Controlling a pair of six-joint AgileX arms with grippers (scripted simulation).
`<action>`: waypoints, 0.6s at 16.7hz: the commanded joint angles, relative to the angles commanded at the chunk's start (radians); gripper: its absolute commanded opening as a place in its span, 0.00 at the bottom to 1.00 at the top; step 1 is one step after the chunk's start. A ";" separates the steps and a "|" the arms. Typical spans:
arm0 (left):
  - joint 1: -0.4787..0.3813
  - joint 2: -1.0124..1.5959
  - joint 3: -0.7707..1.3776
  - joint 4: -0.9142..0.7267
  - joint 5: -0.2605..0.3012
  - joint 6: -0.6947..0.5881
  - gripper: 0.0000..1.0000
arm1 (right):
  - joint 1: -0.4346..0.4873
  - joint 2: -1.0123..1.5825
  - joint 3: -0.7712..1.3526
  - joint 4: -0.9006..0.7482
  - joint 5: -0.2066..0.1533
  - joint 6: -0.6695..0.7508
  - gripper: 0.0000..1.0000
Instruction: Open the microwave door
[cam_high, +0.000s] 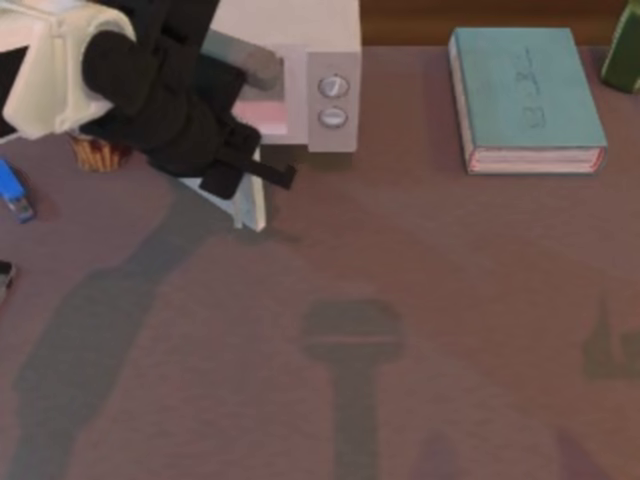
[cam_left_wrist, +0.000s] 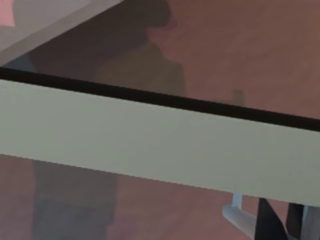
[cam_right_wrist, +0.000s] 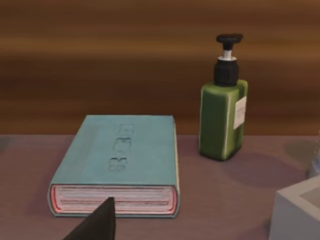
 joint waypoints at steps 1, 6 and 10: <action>0.000 0.000 0.000 0.000 0.000 0.000 0.00 | 0.000 0.000 0.000 0.000 0.000 0.000 1.00; 0.013 -0.017 -0.018 0.000 0.029 0.041 0.00 | 0.000 0.000 0.000 0.000 0.000 0.000 1.00; 0.047 -0.041 -0.059 -0.014 0.072 0.127 0.00 | 0.000 0.000 0.000 0.000 0.000 0.000 1.00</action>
